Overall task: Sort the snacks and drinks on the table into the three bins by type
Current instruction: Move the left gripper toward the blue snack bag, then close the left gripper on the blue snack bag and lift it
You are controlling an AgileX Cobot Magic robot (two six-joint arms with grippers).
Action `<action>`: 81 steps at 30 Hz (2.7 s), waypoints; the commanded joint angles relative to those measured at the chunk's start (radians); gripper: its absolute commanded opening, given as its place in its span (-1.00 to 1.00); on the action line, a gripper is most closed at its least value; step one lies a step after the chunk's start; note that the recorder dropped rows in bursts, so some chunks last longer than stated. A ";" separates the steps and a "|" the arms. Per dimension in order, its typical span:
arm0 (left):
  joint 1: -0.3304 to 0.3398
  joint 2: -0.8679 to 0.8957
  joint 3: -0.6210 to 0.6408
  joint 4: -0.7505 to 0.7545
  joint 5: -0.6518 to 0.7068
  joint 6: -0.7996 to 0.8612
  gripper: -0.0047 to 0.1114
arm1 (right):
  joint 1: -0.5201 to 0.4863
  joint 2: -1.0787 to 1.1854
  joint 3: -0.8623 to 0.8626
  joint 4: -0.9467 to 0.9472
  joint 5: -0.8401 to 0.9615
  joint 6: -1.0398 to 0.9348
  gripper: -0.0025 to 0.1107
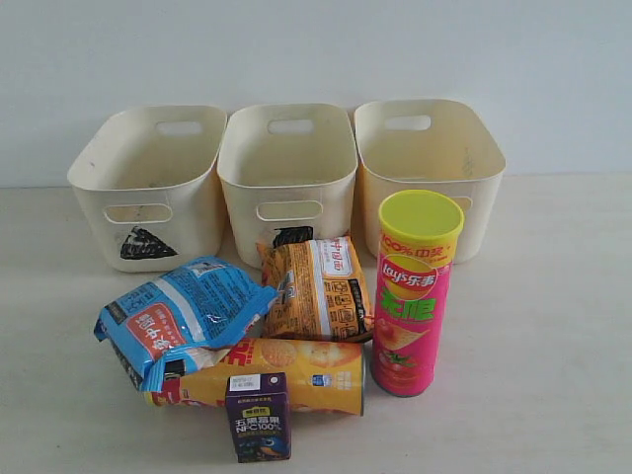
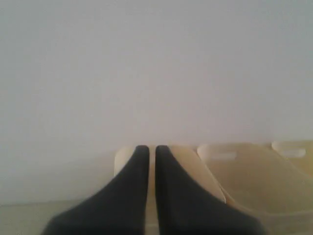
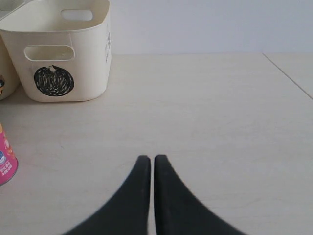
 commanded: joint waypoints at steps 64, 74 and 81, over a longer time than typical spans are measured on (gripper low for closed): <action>0.000 0.793 0.023 0.496 -0.398 -1.317 0.60 | 0.001 -0.005 0.005 -0.007 -0.008 -0.003 -0.96; -0.002 0.885 -0.022 0.478 -0.456 -1.281 0.58 | 0.001 -0.005 0.005 -0.007 -0.008 -0.003 -0.96; -0.002 0.925 -0.038 0.478 -0.466 -1.281 0.18 | 0.001 -0.005 0.005 -0.007 -0.008 -0.003 -0.96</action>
